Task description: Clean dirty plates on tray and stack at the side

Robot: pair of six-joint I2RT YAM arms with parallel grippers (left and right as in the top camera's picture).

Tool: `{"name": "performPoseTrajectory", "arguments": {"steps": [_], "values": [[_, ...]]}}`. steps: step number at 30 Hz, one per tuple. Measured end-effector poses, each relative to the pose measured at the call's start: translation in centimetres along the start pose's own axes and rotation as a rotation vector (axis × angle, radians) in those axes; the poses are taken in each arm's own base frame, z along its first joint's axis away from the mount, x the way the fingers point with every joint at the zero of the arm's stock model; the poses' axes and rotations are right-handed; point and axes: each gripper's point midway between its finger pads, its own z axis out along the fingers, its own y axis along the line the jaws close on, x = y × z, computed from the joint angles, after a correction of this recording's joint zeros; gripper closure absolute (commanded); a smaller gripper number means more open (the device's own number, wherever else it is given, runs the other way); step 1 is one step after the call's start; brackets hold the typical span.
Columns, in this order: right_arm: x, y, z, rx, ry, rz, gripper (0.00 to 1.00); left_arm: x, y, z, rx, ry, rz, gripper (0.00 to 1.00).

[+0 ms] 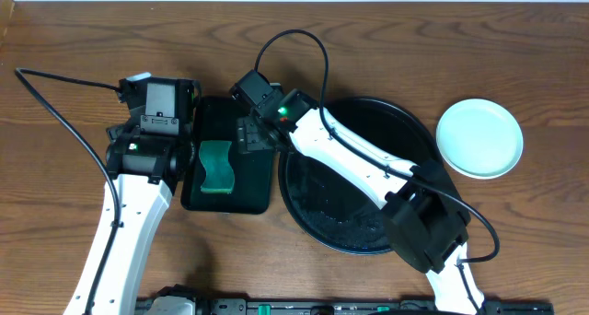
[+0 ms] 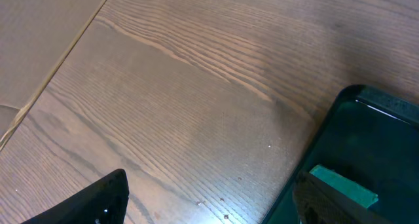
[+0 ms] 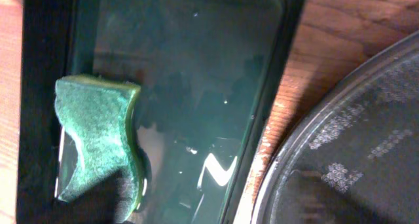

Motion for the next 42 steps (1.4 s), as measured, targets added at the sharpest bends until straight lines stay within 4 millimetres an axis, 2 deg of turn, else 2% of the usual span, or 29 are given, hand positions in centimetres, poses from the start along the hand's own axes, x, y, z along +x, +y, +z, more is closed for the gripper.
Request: {"name": "performPoseTrajectory", "arguments": {"steps": [7, 12, 16, 21, 26, 29, 33, 42], "values": [[0.6, -0.4, 0.0, 0.037, 0.005, 0.078, 0.77, 0.0, 0.0, 0.0, 0.0, 0.0, 0.0, 0.19], [1.7, 0.1, 0.0, 0.072, -0.001, 0.095, 0.76, 0.0, 0.0, 0.0, 0.0, 0.0, 0.0, 0.2], [2.5, 0.7, -0.1, 0.085, -0.005, 0.093, 0.76, 0.0, 0.0, 0.0, 0.0, 0.0, 0.0, 0.2], [2.9, 0.4, 0.0, 0.126, -0.027, 0.124, 0.77, 0.0, 0.0, 0.0, 0.0, 0.0, 0.0, 0.19], [3.6, -0.7, 0.9, 0.161, -0.032, 0.164, 0.78, 0.0, 0.0, 0.0, 0.0, 0.0, 0.0, 0.2], [3.9, -1.1, 1.7, 0.166, -0.037, 0.175, 0.84, 0.0, 0.0, 0.0, 0.0, 0.0, 0.0, 0.19], [4.2, -1.4, 2.7, 0.16, -0.043, 0.188, 0.87, 0.0, 0.0, 0.0, 0.0, 0.0, 0.0, 0.19], [4.3, -1.5, 2.8, 0.161, -0.043, 0.19, 0.87, 0.0, 0.0, 0.0, 0.0, 0.0, 0.0, 0.19]]}}
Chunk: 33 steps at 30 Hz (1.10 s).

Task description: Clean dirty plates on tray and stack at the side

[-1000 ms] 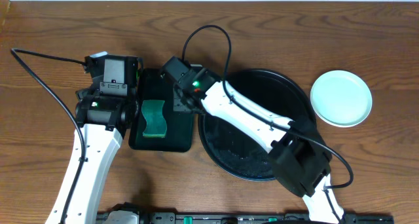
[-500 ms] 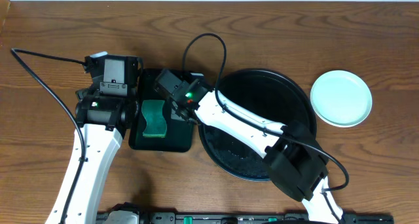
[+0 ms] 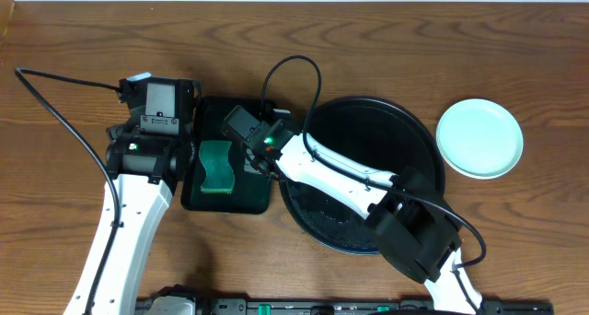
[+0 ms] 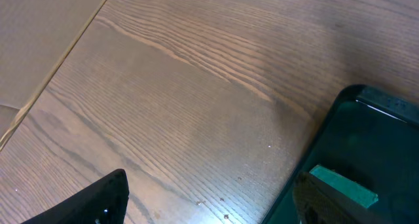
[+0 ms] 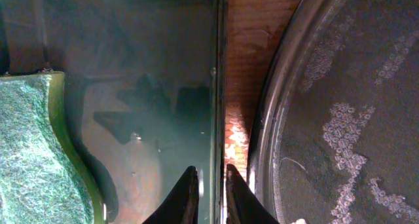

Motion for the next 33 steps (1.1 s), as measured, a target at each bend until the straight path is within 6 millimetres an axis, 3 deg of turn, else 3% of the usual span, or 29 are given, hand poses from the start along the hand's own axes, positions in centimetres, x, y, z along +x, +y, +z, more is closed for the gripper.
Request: {"name": "performPoseTrajectory", "arguments": {"steps": [9, 15, 20, 33], "values": [[0.21, -0.6, -0.01, 0.026, 0.006, -0.002, 0.98, -0.01, 0.0, 0.0, 0.0, 0.0, 0.0, 0.2], [0.16, -0.62, -0.01, 0.027, 0.004, 0.0, 0.97, 0.0, 0.0, 0.0, 0.0, 0.0, 0.0, 0.19], [0.1, -0.71, 0.01, 0.032, -0.001, 0.001, 0.89, -0.01, 0.0, 0.0, 0.0, 0.0, 0.0, 0.2], [-0.22, -0.45, 0.11, 0.021, -0.018, 0.004, 0.94, -0.01, 0.0, 0.0, 0.0, 0.0, 0.0, 0.2]]}}
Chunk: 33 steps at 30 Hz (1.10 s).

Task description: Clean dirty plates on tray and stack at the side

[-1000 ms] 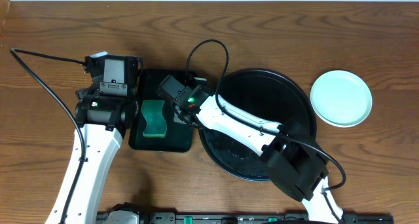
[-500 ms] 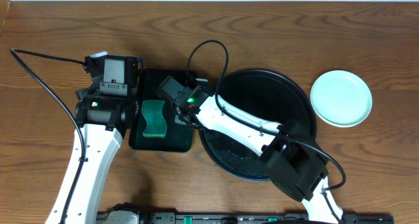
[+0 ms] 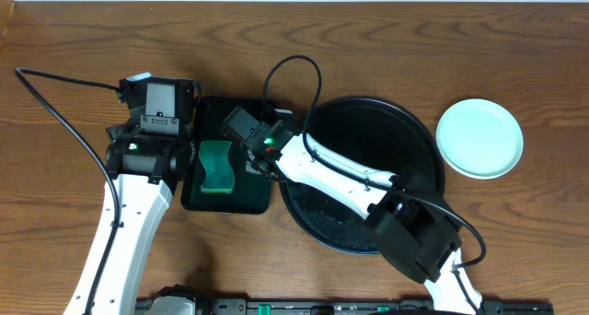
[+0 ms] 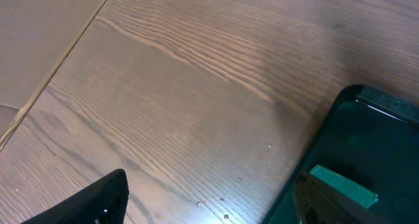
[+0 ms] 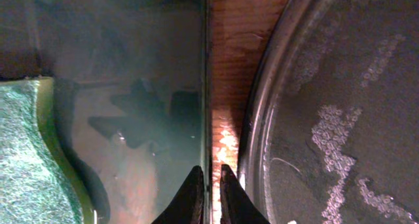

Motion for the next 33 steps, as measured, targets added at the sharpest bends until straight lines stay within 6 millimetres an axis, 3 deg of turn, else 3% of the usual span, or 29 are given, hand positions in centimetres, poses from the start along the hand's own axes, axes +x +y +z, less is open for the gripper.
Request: {"name": "performPoseTrajectory", "arguments": {"steps": [4, 33], "values": [[0.1, -0.1, 0.3, 0.005, 0.004, 0.0, 0.99, 0.0, 0.0, 0.0, 0.0, 0.0, 0.0, 0.19], [0.2, -1.6, 0.5, 0.054, 0.028, -0.044, 0.99, 0.0, 0.0, 0.0, 0.0, 0.0, 0.0, 0.19]]}}
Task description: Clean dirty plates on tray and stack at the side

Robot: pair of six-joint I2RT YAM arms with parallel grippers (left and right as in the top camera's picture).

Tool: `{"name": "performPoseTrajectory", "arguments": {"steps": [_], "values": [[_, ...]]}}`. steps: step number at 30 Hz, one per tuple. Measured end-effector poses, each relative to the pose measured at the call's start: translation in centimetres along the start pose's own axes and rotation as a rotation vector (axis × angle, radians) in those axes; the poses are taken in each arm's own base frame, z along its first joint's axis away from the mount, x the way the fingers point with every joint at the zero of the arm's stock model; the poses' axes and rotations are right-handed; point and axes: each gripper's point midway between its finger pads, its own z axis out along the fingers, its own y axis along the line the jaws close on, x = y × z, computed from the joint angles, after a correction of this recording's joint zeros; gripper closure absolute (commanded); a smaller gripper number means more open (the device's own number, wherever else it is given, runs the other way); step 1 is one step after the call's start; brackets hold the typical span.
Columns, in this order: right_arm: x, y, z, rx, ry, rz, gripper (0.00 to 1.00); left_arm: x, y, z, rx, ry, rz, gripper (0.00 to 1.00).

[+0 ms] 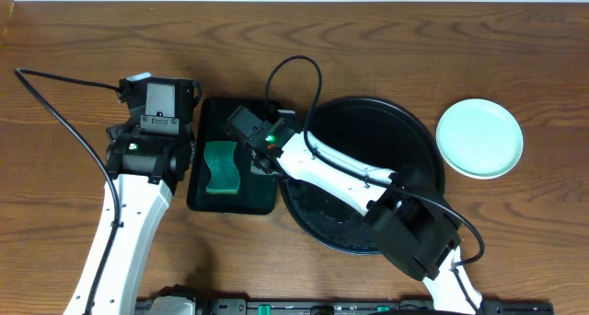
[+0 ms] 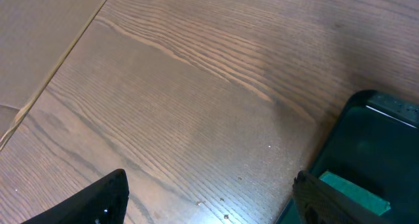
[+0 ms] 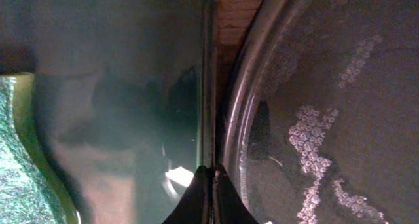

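A pale mint plate (image 1: pixel 479 138) lies alone on the table at the far right. The round black tray (image 1: pixel 419 140) holds no plate; its wet floor (image 3: pixel 340 106) shows specks. A green sponge (image 1: pixel 221 168) lies in a dark green rectangular basin (image 1: pixel 232 199) that touches the round tray's left rim. My right gripper (image 3: pixel 211 173) is shut on the basin's right wall (image 3: pixel 207 86). My left gripper (image 2: pixel 209 199) hangs open over bare wood just left of the basin, with nothing between its fingers.
A black cable (image 1: pixel 64 112) runs across the left of the table to the left arm. The right arm (image 1: pixel 340 172) lies across the round tray. A table seam (image 2: pixel 59 60) shows in the left wrist view.
My right gripper's jaws, which straddled the basin's right wall with a small gap, are now shut on it. The basin and sponge have shifted slightly right, against the round tray. The left arm is unchanged.
My right gripper first hung over the basin with the sponge below. Then its narrowly parted fingers sat at the basin's right wall, then closer around it. Now it is shut on that wall and the basin has moved right. The left gripper stayed open throughout.
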Motion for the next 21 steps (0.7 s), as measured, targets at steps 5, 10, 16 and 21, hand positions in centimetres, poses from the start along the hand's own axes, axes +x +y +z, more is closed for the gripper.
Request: {"name": "performPoseTrajectory", "arguments": {"steps": [5, 10, 16, 21], "values": [[0.0, -0.2, 0.0, -0.001, 0.01, -0.028, 0.99, 0.0, 0.0, 0.0, 0.0, 0.0, 0.0, 0.2], [0.0, -0.1, 0.1, -0.007, 0.018, -0.044, 0.94, 0.0, 0.0, 0.0, 0.0, 0.0, 0.0, 0.2], [-0.4, -0.6, 0.1, 0.003, 0.017, -0.082, 0.68, 0.0, 0.0, 0.0, 0.0, 0.0, 0.0, 0.19], [-1.9, -1.3, -0.5, 0.006, 0.005, -0.117, 0.43, 0.0, 0.0, 0.0, 0.0, 0.0, 0.0, 0.19]]}}
